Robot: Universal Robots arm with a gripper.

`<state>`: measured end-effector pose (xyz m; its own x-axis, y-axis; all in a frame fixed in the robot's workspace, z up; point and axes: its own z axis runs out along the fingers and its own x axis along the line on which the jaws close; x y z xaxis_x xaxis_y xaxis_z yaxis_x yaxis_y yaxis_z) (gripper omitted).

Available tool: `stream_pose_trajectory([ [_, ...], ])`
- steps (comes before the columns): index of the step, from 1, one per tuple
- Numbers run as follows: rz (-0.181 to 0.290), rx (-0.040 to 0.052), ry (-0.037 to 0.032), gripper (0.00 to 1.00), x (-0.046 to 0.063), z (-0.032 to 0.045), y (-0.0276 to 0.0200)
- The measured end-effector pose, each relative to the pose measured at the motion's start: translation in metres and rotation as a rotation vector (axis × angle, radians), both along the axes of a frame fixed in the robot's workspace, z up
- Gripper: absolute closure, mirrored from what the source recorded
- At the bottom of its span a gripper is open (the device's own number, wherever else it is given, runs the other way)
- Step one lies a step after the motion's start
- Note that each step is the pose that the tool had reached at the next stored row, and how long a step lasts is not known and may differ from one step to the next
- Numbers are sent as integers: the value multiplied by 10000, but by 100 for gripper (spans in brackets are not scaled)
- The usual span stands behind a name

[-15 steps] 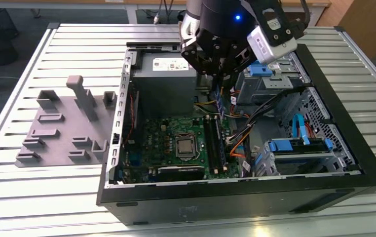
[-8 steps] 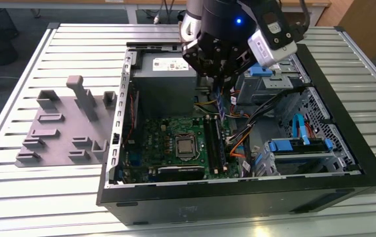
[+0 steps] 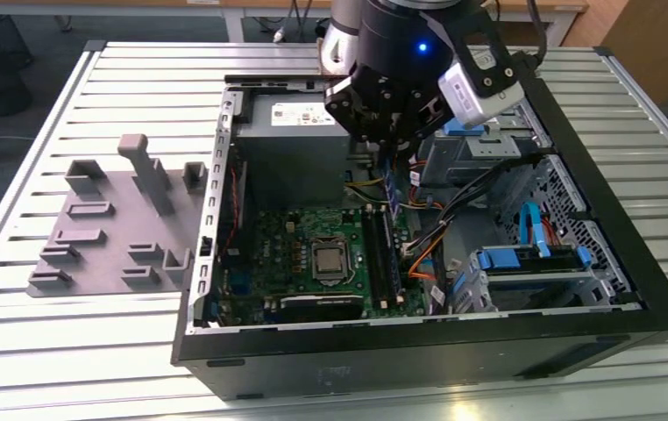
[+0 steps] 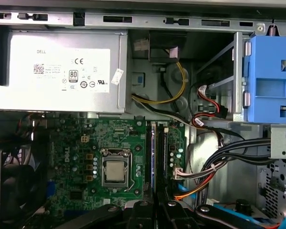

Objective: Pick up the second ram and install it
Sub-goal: 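Insert the second ram into the second slot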

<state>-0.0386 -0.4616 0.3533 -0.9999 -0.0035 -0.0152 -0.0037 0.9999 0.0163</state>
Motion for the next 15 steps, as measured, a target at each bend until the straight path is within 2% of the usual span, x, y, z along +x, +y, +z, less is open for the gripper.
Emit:
stream_pose_trajectory([
  [15, 0, -1, 0, 86, 4, -112, 0],
])
